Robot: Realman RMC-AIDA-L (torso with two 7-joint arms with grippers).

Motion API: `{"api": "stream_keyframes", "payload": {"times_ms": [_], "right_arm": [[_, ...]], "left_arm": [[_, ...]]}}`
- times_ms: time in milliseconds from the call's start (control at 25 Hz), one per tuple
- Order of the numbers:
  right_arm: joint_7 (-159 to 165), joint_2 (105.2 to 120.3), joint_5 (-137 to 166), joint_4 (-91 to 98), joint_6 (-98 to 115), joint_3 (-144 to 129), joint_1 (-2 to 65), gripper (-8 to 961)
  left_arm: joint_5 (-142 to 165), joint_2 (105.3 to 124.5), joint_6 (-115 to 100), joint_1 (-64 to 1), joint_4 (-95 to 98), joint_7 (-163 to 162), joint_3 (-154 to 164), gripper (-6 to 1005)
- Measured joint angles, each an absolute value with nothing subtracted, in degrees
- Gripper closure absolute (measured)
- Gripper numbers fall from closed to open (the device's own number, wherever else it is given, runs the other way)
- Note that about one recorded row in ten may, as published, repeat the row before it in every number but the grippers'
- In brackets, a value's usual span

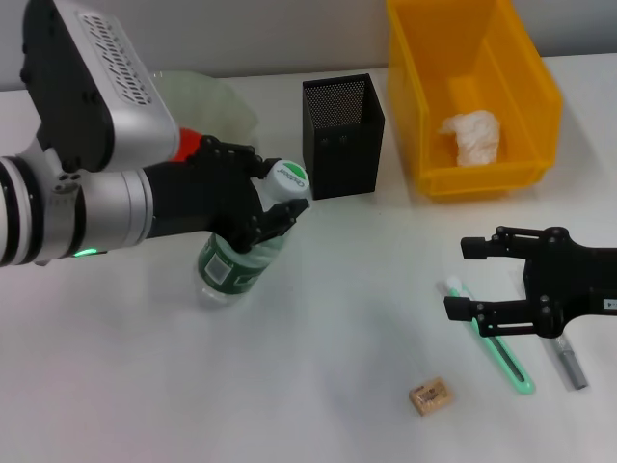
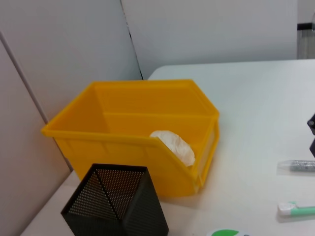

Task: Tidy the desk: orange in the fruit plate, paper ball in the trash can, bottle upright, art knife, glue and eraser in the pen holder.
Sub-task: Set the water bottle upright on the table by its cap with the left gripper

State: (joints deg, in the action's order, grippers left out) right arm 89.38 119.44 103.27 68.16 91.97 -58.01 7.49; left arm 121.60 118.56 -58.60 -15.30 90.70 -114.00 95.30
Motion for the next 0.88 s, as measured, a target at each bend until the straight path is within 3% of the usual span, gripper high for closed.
{"api": "stream_keyframes", "payload": {"times_ms": [880], "right_arm": [[89.38,119.44,103.27,67.67,92.08,-58.4,7.89,131]], "left_arm": [[115.71,118.56,-57.94,-12.06,89.64,-109.33,91.13,547]]}}
